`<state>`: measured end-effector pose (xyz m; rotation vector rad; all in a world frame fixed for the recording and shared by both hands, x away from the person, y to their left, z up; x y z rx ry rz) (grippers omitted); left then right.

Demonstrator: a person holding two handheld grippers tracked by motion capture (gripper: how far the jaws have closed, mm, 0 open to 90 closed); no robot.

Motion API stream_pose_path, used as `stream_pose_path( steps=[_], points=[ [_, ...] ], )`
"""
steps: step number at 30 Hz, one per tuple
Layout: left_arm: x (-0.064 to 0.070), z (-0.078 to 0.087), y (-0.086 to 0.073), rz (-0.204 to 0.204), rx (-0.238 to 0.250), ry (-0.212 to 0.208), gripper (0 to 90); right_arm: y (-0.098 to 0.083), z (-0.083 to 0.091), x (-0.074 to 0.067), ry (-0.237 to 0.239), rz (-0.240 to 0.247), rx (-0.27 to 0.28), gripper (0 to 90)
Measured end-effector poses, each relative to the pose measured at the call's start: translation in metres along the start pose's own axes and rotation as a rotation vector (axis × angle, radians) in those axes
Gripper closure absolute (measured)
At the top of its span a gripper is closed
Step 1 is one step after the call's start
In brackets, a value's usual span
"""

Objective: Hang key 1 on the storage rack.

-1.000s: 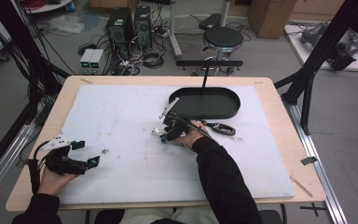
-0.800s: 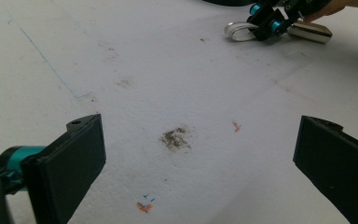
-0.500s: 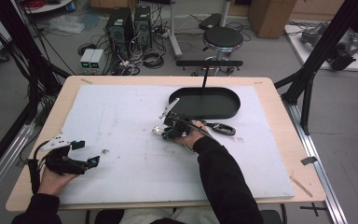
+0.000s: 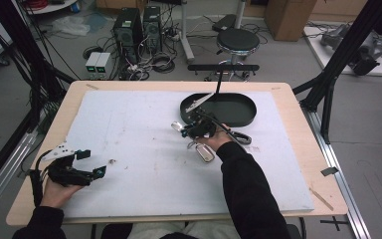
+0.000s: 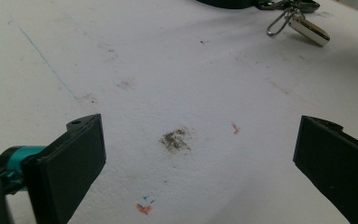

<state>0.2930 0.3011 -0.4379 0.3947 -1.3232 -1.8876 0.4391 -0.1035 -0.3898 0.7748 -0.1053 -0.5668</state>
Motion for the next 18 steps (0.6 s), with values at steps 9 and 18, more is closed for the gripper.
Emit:
stream_pose_path(
  steps=[9,18],
  points=[
    [0.000,0.000,0.000,-0.004,-0.005,0.001,2.7,0.003,0.032,0.008,0.000,-0.017,0.059,75.5],
    [0.000,-0.001,0.000,-0.006,-0.007,-0.002,2.7,0.011,0.065,0.015,-0.029,-0.028,0.136,75.6]
  ],
)
Point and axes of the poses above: each handheld gripper's, and its own axes: z roughly backward along the jaws, y roughly out of its top, x roughly to its right, the point moved 1 cm from there along -z, roughly forward along the jaws, and after that the axes turned 3 degrees about x, right-handed, at the moved point
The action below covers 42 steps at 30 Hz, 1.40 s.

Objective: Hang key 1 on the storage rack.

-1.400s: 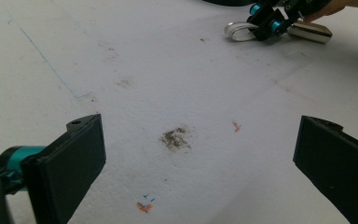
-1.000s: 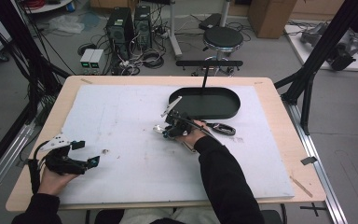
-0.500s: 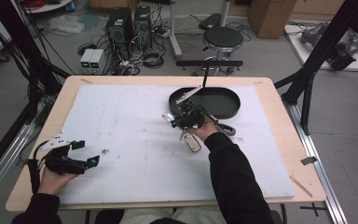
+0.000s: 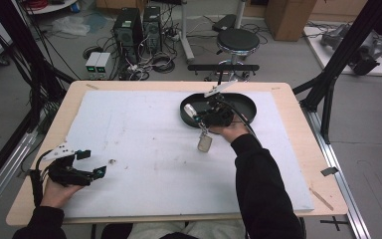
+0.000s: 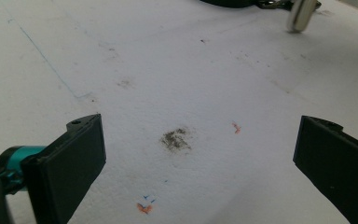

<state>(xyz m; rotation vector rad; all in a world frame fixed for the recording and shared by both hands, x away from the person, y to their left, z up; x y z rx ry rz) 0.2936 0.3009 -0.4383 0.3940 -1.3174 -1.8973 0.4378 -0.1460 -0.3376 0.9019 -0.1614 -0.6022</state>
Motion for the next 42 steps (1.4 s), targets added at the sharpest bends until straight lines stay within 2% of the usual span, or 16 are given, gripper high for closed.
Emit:
stream_pose_path(
  steps=[9,13,19,25,32,36,42],
  points=[
    [0.000,-0.001,0.000,0.002,-0.002,-0.002,2.7,0.011,0.019,0.008,-0.032,0.007,0.026,75.5],
    [0.001,-0.002,0.000,0.003,-0.005,-0.006,2.7,0.021,0.027,0.011,-0.047,0.021,0.018,75.5],
    [0.001,-0.002,0.000,0.002,-0.007,-0.004,2.7,0.039,0.042,0.020,-0.072,0.017,0.043,75.5],
    [0.001,-0.002,0.000,-0.001,-0.011,-0.005,2.7,0.054,0.048,0.028,-0.102,0.030,0.041,75.5],
    [0.001,-0.002,0.000,-0.001,-0.009,-0.005,2.7,0.067,0.056,0.036,-0.147,0.019,0.052,75.5],
    [0.001,-0.003,0.000,0.000,-0.009,-0.005,2.7,0.069,0.058,0.042,-0.166,0.001,0.068,75.5],
    [0.001,-0.003,0.000,0.000,-0.010,-0.006,2.7,0.069,0.059,0.050,-0.194,-0.019,0.062,75.5]
  ],
)
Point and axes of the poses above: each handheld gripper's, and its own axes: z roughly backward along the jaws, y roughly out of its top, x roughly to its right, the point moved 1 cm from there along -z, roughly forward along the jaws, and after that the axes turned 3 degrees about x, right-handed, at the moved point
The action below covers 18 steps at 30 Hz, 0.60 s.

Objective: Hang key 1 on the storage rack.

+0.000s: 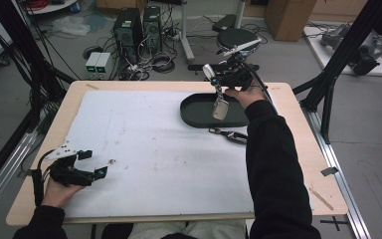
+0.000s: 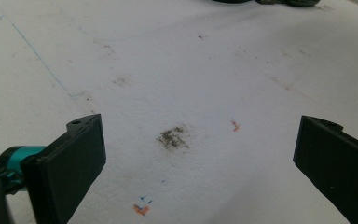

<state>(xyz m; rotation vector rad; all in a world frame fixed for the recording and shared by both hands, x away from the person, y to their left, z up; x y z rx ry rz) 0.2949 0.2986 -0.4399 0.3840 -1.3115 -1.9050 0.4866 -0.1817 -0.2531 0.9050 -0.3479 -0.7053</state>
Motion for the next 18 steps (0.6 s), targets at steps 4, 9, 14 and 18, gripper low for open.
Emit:
stream_pose_path(
  steps=[4,9,14,18],
  points=[
    [0.000,0.000,0.000,0.000,0.001,0.000,2.7,0.005,0.002,0.006,-0.028,-0.010,0.002,75.5],
    [0.000,-0.001,0.000,-0.002,-0.003,-0.001,2.7,0.017,0.002,0.014,-0.072,-0.022,0.011,75.5],
    [0.000,-0.002,0.000,-0.004,-0.007,-0.002,2.7,0.034,-0.003,0.023,-0.119,-0.027,0.006,75.5],
    [0.000,-0.002,0.000,-0.005,-0.008,-0.001,2.7,0.042,-0.005,0.029,-0.146,-0.035,0.011,75.5]
  ],
)
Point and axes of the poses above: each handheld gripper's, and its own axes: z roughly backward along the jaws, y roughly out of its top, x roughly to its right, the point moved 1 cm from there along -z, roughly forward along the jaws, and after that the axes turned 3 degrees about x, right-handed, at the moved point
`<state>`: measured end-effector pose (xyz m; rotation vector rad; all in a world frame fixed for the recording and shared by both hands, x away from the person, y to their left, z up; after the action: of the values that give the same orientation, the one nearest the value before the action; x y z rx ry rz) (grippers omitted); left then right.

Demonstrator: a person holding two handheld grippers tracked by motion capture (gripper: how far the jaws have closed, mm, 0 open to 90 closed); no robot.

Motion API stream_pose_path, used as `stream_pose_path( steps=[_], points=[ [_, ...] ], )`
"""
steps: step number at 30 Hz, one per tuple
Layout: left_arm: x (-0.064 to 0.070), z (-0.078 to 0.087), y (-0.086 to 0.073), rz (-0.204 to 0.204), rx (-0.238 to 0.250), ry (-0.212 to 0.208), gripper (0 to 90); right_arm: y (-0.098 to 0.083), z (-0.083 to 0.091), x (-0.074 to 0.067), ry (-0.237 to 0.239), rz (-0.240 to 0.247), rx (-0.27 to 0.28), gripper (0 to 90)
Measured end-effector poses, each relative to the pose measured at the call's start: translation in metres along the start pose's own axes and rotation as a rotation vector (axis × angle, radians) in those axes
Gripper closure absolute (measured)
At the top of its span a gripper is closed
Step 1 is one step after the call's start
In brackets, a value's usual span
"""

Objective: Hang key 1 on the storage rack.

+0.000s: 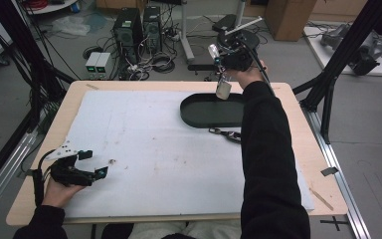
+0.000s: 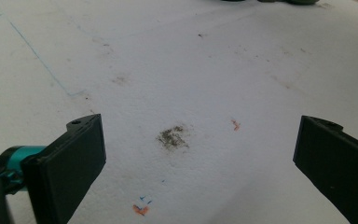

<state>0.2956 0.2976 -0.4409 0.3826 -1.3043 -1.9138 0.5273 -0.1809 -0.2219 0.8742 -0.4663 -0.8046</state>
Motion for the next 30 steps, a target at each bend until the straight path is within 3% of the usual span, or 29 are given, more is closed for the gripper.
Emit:
stream_pose_path(
  steps=[6,8,17,30],
  points=[
    [0.001,0.000,0.000,0.000,-0.001,-0.001,2.7,0.008,-0.004,0.003,-0.024,-0.023,0.016,75.4],
    [0.001,0.000,0.000,0.000,0.002,0.000,2.7,0.012,-0.008,0.003,-0.062,-0.019,-0.005,75.4],
    [0.000,-0.001,0.000,0.004,0.001,-0.003,2.7,0.013,-0.022,0.006,-0.049,-0.049,0.019,75.5],
    [-0.001,-0.001,0.000,0.008,0.001,-0.004,2.7,0.026,-0.038,0.003,-0.067,-0.071,0.040,75.4]
  ],
)
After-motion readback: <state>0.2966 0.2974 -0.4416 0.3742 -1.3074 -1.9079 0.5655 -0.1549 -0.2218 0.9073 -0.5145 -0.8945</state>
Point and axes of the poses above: each handheld gripper's, and its own axes: z roughly backward along the jaws, y roughly out of its top, x roughly to its right, the point moved 1 cm from there along -z, roughly forward along the jaws, and after that the axes turned 3 degrees about x, right-handed, at the moved point
